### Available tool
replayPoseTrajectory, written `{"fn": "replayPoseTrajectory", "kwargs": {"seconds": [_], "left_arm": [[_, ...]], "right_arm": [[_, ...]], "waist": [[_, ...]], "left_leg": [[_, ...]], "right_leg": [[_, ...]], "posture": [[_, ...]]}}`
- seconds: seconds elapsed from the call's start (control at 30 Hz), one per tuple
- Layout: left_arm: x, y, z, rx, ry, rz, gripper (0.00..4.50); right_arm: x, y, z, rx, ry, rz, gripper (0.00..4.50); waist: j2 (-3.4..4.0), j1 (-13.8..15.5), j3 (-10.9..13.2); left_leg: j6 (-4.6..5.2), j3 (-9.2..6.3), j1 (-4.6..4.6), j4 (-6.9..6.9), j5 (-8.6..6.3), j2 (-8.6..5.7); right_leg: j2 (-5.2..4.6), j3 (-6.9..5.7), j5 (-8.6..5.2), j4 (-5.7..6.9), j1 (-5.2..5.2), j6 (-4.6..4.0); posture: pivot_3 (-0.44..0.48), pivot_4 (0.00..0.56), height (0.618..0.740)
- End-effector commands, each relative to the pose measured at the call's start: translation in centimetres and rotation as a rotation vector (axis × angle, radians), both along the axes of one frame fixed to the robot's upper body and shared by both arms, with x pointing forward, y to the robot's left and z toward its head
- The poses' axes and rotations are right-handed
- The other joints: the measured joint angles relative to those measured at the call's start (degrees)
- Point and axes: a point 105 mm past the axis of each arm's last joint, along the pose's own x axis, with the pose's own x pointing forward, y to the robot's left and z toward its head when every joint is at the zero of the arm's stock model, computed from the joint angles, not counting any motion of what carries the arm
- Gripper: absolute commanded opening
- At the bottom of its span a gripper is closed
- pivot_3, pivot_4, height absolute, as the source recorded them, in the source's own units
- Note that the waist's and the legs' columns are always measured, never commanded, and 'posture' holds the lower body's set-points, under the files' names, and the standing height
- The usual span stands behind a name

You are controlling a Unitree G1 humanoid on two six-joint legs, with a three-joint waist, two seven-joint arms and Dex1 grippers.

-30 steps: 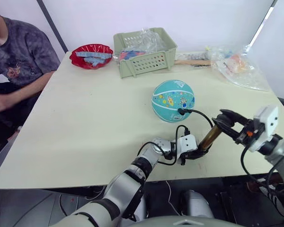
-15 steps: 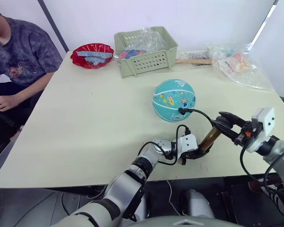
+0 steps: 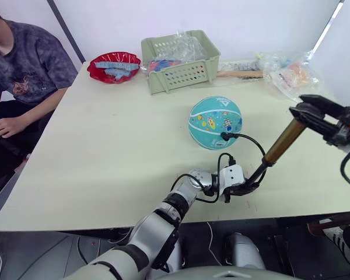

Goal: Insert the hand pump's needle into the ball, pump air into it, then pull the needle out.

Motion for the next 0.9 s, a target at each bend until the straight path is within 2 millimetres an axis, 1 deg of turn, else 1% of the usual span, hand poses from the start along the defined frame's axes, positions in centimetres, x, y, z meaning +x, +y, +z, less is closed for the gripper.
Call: {"fn": "replayPoseTrajectory", "kwargs": {"seconds": [0.03, 0.17, 0.2, 0.4, 0.5, 0.63, 0.73, 0.83, 0.9], "left_arm": [[-1.7, 2.1, -3.9, 0.143, 0.093, -0.011, 1.13], [-1.7, 2.2, -3.9, 0.144, 0.093, -0.008, 1.13], [-1.7, 2.2, -4.0, 0.145, 0.094, -0.007, 1.13], [-1.8, 2.2, -4.0, 0.147, 0.095, -0.007, 1.13], [-1.7, 2.2, -4.0, 0.148, 0.094, -0.005, 1.13], [-1.7, 2.1, -4.0, 0.148, 0.093, -0.005, 1.13], [-1.7, 2.2, -4.1, 0.149, 0.093, -0.002, 1.13], [-1.7, 2.3, -4.1, 0.152, 0.092, 0.001, 1.13], [-1.7, 2.3, -4.1, 0.152, 0.091, 0.001, 1.13]], "right_arm": [[-1.1, -1.0, 4.0, 0.022, -0.149, -0.040, 1.60], [-1.3, -1.0, 4.6, 0.024, -0.154, -0.041, 1.60], [-1.3, -0.9, 4.2, 0.006, -0.140, -0.040, 1.60], [-0.8, -0.3, -1.8, -0.096, 0.033, -0.046, 1.60], [-0.7, 0.3, -4.3, -0.091, 0.085, -0.043, 1.60], [-0.6, 1.1, -9.6, -0.109, 0.177, -0.040, 1.60], [-0.8, 1.4, -12.7, -0.151, 0.232, -0.041, 1.60], [-1.2, 2.2, -15.0, -0.142, 0.281, -0.037, 1.60], [-1.4, 2.6, -16.1, -0.148, 0.302, -0.035, 1.60]], "waist": [[-0.01, 0.00, 0.00], [0.02, 0.01, 0.08], [0.02, 0.01, 0.09], [-0.07, 0.01, 0.05], [-0.31, -0.08, -0.12], [-0.56, -0.09, -0.44], [-0.60, -0.10, -0.53], [-0.79, -0.12, -0.72], [-0.81, -0.16, -0.76]], "left_leg": [[0.00, 0.00, 0.00, 0.00, 0.00, 0.00], [0.00, 0.02, -0.03, 0.00, 0.00, -0.01], [0.00, 0.02, -0.03, 0.00, 0.00, -0.01], [0.00, 0.00, 0.01, 0.00, 0.00, 0.00], [0.00, -0.01, 0.06, 0.00, 0.00, 0.02], [0.00, -0.03, 0.12, 0.00, 0.00, 0.07], [0.00, -0.03, 0.12, -0.01, 0.00, 0.08], [0.00, -0.05, 0.14, -0.01, 0.00, 0.09], [0.00, -0.05, 0.15, -0.01, -0.01, 0.11]], "right_leg": [[0.00, 0.00, 0.00, 0.00, 0.00, 0.00], [-0.02, 0.00, 0.00, -0.01, -0.01, 0.00], [-0.02, 0.00, 0.01, -0.01, -0.01, 0.02], [0.00, -0.01, 0.04, -0.01, 0.04, 0.08], [0.02, -0.01, 0.02, 0.00, 0.06, 0.08], [0.06, -0.01, -0.02, 0.00, 0.06, 0.03], [0.07, -0.01, -0.02, 0.00, 0.06, 0.04], [0.09, -0.02, -0.02, 0.00, 0.07, 0.02], [0.11, -0.02, -0.05, 0.00, 0.07, -0.03]], "posture": [[0.000, 0.150, 0.740], [0.000, 0.150, 0.740], [0.000, 0.150, 0.740], [0.000, 0.150, 0.740], [0.000, 0.150, 0.740], [0.000, 0.150, 0.740], [0.000, 0.150, 0.740], [0.000, 0.150, 0.740], [0.000, 0.150, 0.740]]}}
